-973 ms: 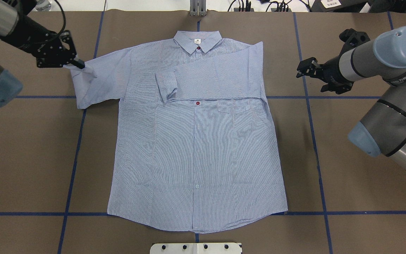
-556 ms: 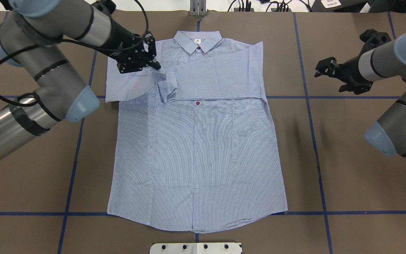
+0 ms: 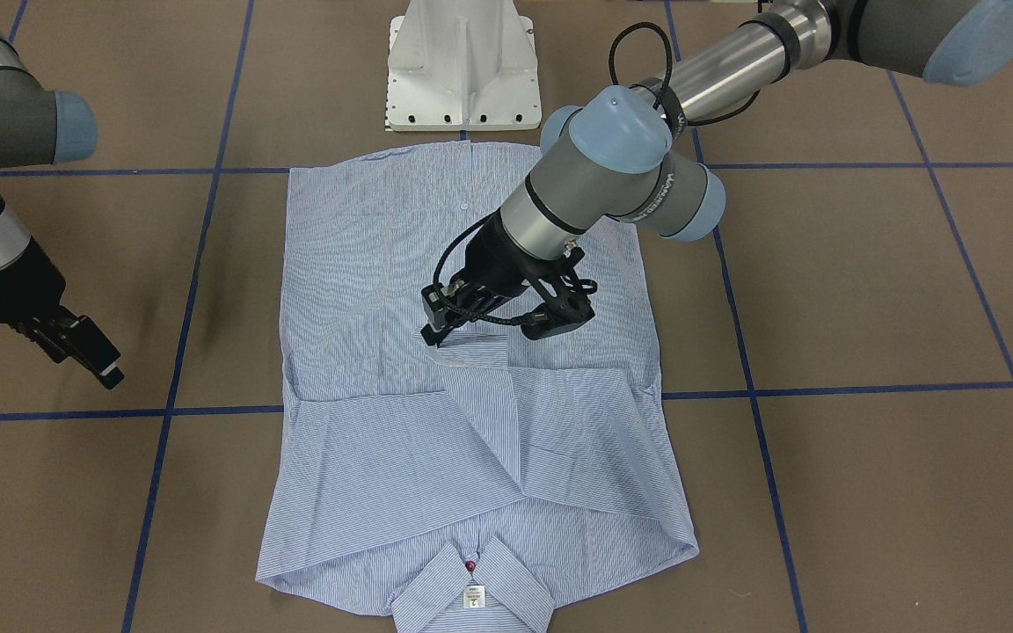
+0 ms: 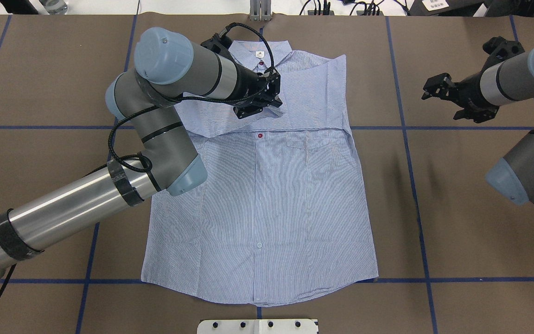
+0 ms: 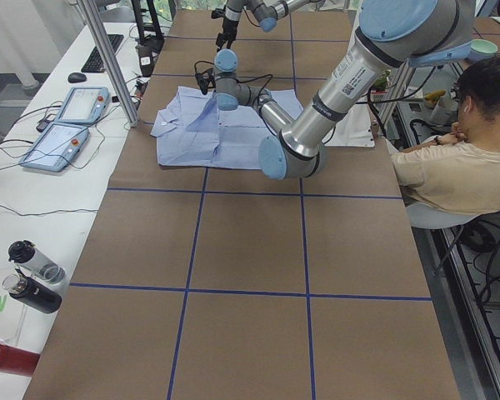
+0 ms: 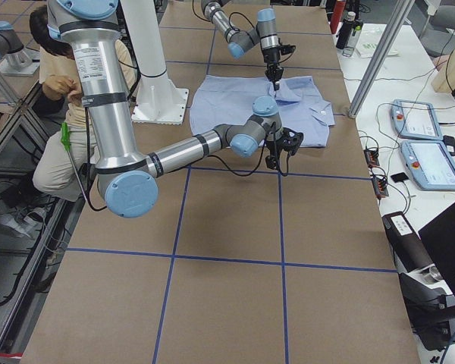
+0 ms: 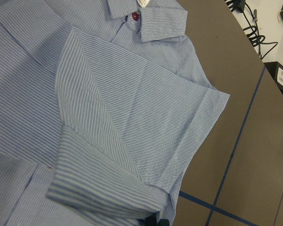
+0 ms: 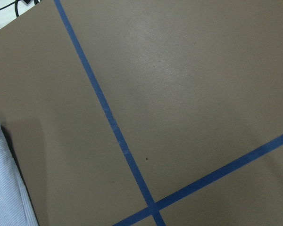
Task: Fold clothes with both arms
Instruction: 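Lay the sleeve over the shirt front and release with the left gripper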
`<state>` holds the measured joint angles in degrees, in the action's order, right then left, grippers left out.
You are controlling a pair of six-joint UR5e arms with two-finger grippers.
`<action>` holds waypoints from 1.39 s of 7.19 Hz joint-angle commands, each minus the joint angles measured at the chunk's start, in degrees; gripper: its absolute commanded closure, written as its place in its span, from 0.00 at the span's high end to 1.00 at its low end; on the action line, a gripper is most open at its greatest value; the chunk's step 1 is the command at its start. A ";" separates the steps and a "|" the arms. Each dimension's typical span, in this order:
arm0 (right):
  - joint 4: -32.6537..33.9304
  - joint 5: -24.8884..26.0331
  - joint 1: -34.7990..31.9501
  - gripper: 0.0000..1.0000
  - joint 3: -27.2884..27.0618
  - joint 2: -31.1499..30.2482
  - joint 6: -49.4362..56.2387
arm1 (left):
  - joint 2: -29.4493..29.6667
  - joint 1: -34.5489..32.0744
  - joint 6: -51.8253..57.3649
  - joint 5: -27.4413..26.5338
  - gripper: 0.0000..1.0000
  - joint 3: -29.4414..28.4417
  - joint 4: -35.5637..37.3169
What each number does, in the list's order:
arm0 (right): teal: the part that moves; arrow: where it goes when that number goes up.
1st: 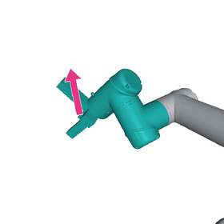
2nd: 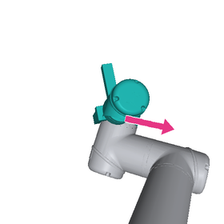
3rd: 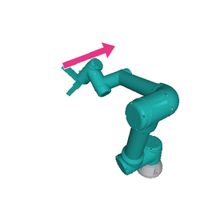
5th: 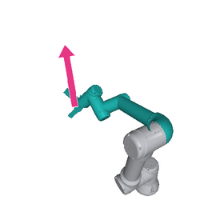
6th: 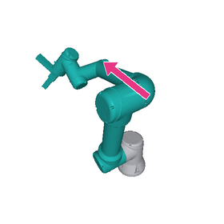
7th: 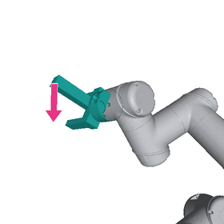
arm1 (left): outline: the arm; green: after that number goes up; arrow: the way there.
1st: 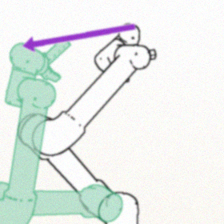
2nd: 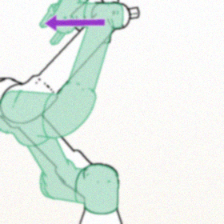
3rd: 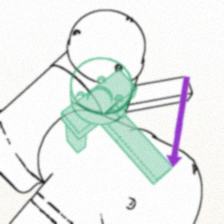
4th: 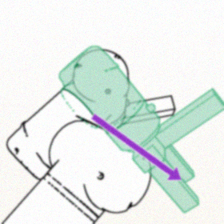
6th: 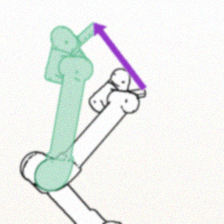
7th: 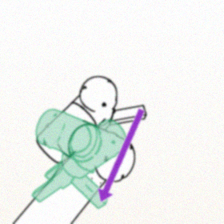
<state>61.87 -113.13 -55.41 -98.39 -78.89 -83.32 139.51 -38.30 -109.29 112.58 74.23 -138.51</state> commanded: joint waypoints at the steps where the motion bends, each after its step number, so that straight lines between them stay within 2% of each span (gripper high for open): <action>1: 0.00 0.01 -0.23 1.00 -0.13 0.05 0.00 | 0.33 2.25 -0.14 -2.70 0.00 -0.67 -0.89; 3: 0.09 0.10 -0.40 1.00 -0.31 -0.12 0.00 | 1.63 2.96 -0.23 -5.06 0.00 -2.41 -3.07; 4: 0.09 0.19 -0.40 1.00 -0.22 -0.38 0.00 | 5.04 3.05 -0.31 -7.17 0.00 -6.86 -4.56; 5: 0.09 0.62 -0.31 1.00 -0.31 -0.39 0.00 | 5.86 3.05 -0.49 -7.46 0.00 -8.82 -6.23; 7: 0.09 0.80 -0.31 1.00 -0.22 -0.39 0.00 | 5.87 3.93 -0.40 -7.81 0.00 -9.81 -6.51; 9: 0.00 0.80 -0.31 1.00 -0.31 -0.65 0.00 | 6.13 5.07 -0.40 -8.68 0.17 -10.07 -7.30; 10: 0.09 0.89 -0.40 1.00 -0.31 -0.65 0.00 | 6.48 7.07 -0.40 -11.91 0.25 -10.07 -7.48</action>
<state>61.93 -112.29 -55.74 -98.66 -79.49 -83.32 145.64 -33.02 -109.69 103.33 64.25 -145.72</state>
